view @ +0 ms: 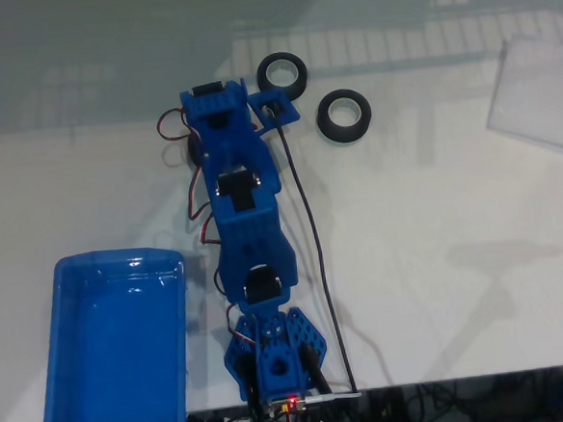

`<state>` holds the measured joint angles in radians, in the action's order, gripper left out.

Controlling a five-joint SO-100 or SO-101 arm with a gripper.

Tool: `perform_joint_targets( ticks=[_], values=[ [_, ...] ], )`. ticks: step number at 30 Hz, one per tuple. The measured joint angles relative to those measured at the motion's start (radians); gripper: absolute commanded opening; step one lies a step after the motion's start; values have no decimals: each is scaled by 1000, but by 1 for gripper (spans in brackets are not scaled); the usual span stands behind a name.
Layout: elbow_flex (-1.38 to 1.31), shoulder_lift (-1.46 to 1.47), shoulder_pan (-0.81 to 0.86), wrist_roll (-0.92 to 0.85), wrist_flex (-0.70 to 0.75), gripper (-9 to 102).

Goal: Grasp all tape and put them in the bin.

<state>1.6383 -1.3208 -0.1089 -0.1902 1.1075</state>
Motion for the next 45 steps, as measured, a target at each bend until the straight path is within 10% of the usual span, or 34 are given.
perform_joint_targets(
  ticks=[11, 30, 45],
  values=[
    [3, -287, -75, 84, 160, 0],
    [3, -727, -841, 41, 692, 0],
    [173, -718, -1120, 6, 652, 3]
  ],
)
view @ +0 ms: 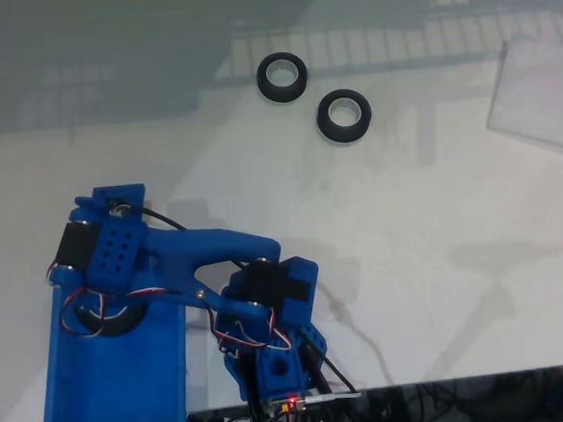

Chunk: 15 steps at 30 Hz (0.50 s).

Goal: Grasp all tape and put them in the bin.

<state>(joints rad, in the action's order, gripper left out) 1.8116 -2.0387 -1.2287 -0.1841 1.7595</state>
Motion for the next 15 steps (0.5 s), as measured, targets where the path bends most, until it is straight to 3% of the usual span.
perform_joint_targets(
  ticks=[4, 7, 15],
  values=[
    [0, 0, -11, -2, 0, 15],
    [6, -2, -9, 0, -8, 30],
    [23, 8, -8, 21, -28, 36]
  ],
)
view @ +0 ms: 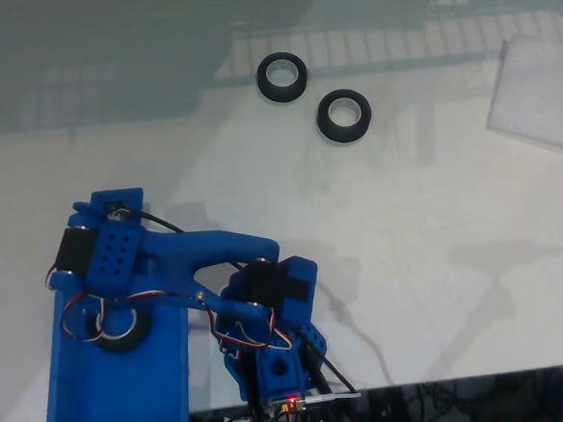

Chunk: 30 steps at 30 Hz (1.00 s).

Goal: Grasp all tape and put them in the bin.

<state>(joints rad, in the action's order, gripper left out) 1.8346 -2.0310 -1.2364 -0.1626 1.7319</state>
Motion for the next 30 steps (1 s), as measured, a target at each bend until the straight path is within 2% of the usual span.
perform_joint_targets(
  ticks=[5, 10, 16, 19, 21, 25, 30],
  values=[
    [0, -41, 110, 17, -32, 38],
    [0, -77, 402, -29, -121, 39],
    [2, -14, 877, -209, -393, 43],
    [3, 63, 1052, -199, -566, 43],
    [3, 117, 1143, -138, -687, 43],
    [0, 252, 1270, 103, -899, 43],
    [-107, 460, 1319, 290, -928, 43]
  ],
)
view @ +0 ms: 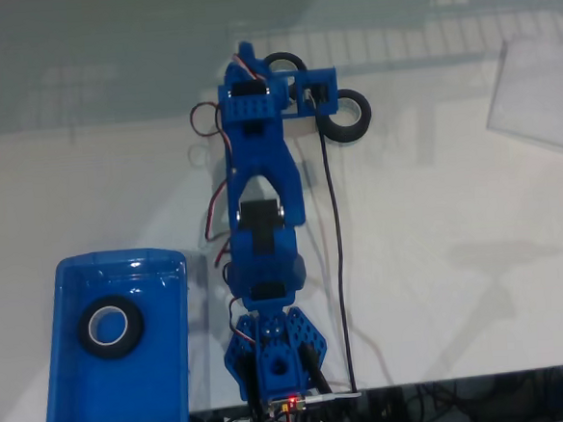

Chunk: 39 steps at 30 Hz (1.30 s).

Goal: Grasp all tape and put them in the bin.

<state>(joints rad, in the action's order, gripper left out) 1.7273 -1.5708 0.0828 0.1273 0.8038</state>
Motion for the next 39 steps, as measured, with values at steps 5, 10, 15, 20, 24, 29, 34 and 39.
perform_joint_targets(
  ticks=[5, 10, 15, 20, 24, 29, 34, 39],
  values=[
    [-190, 192, 52, 61, 100, 42],
    [-394, 337, 77, 86, 239, 39],
    [-615, 483, 121, 95, 370, 34],
    [-845, 635, 123, 75, 488, 34],
    [-983, 726, 123, 66, 563, 33],
    [-1111, 808, 110, 44, 637, 31],
    [-1206, 885, 104, 25, 690, 28],
    [-1267, 942, 98, 20, 723, 26]
  ],
)
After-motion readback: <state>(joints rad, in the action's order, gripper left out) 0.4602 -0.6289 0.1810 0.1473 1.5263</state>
